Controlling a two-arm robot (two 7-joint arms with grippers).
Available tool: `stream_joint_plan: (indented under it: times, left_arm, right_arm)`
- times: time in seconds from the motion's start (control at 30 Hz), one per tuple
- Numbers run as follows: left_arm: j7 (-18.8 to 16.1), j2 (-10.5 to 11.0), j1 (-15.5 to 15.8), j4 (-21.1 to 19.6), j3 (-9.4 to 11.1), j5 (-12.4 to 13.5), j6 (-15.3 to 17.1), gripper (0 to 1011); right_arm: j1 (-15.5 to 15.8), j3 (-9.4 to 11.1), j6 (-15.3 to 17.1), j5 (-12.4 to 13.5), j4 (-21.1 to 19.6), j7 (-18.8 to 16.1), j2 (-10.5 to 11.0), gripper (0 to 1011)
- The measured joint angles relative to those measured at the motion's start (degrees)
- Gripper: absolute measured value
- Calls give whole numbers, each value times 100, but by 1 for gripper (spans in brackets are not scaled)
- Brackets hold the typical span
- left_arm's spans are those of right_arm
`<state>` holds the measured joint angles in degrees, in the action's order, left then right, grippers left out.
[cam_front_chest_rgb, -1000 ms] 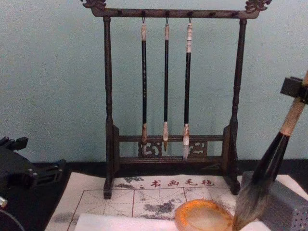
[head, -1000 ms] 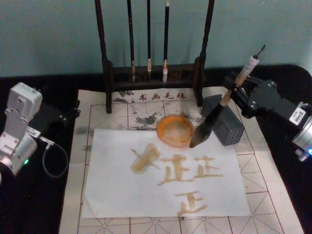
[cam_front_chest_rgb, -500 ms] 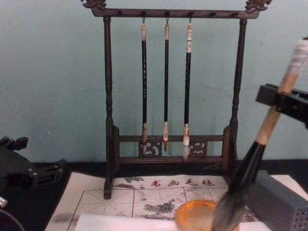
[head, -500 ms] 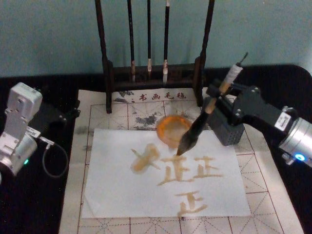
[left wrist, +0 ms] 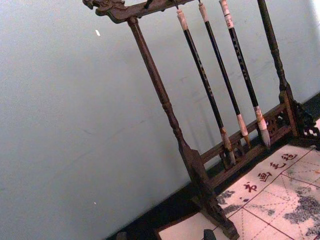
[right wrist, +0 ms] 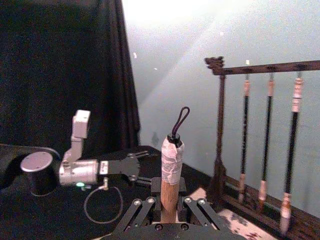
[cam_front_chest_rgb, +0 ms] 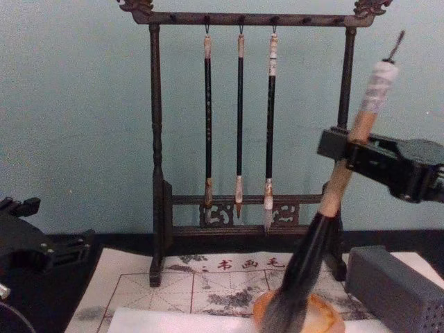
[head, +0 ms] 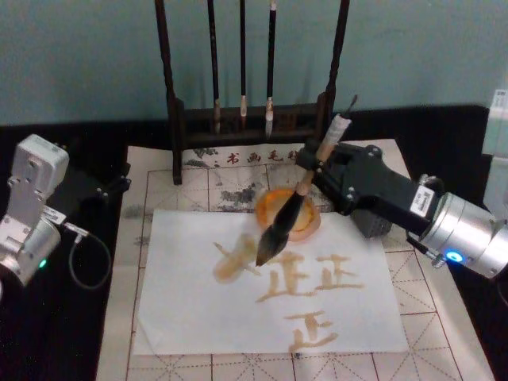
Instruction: Pick up the brush from the inkstone, write on the paper, then place the brush back to its original position.
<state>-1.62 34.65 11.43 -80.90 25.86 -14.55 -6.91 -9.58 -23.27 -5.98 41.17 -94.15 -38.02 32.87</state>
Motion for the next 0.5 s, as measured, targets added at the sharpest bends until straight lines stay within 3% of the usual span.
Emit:
stream_joint_plan:
  times: [0.5]
  left_arm:
    - [0,0,0,0,0,0,0,1001]
  right_arm:
    - [-117,-339,2,-4,13,-260,-52,189]
